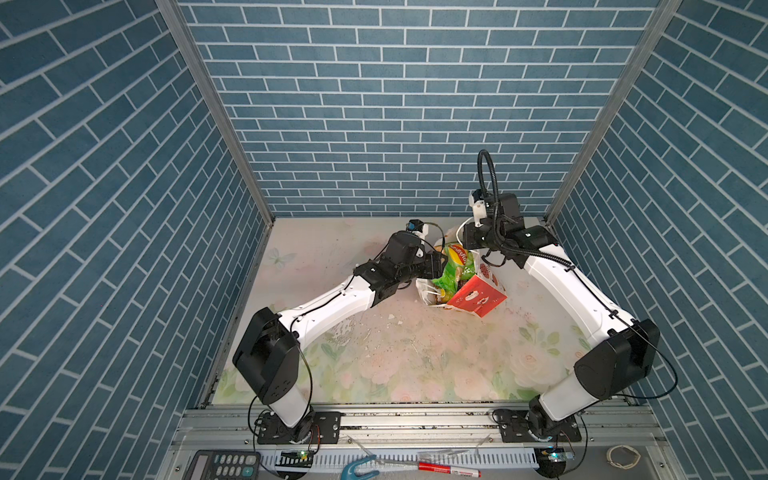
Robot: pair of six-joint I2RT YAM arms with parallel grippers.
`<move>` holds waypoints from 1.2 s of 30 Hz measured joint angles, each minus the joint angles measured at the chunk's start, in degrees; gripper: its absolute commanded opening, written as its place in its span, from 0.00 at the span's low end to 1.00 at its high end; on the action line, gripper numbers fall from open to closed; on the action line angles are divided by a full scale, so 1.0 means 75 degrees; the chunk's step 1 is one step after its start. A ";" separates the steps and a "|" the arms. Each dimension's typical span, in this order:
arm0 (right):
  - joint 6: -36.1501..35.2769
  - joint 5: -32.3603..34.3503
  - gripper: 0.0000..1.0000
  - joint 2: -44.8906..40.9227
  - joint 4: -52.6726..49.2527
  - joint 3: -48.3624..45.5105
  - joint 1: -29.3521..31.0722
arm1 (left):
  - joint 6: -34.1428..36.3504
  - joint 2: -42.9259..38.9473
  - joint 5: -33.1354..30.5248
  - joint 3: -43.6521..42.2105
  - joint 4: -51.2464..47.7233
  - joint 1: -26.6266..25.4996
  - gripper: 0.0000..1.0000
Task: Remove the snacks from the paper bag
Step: 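Reach the left gripper into the tilted bag and grasp the green chip bag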
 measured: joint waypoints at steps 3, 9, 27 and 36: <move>0.0006 -0.0026 0.00 0.0000 0.0003 -0.0006 0.0000 | 0.0003 0.0073 -0.0012 0.0026 -0.0050 0.0000 0.69; 0.0050 -0.0067 0.00 -0.0009 0.0087 -0.0064 0.0003 | 0.0029 0.0178 -0.0163 0.0187 -0.0102 -0.0003 0.69; 0.0143 -0.0035 0.00 -0.0090 0.0274 -0.0245 0.0006 | 0.0143 0.0618 -0.0501 0.0673 -0.0466 0.0000 0.04; 0.0146 0.0055 0.00 -0.0213 0.0431 -0.0434 0.0006 | 0.0125 0.0087 -0.0472 0.0659 -0.0525 -0.0020 0.00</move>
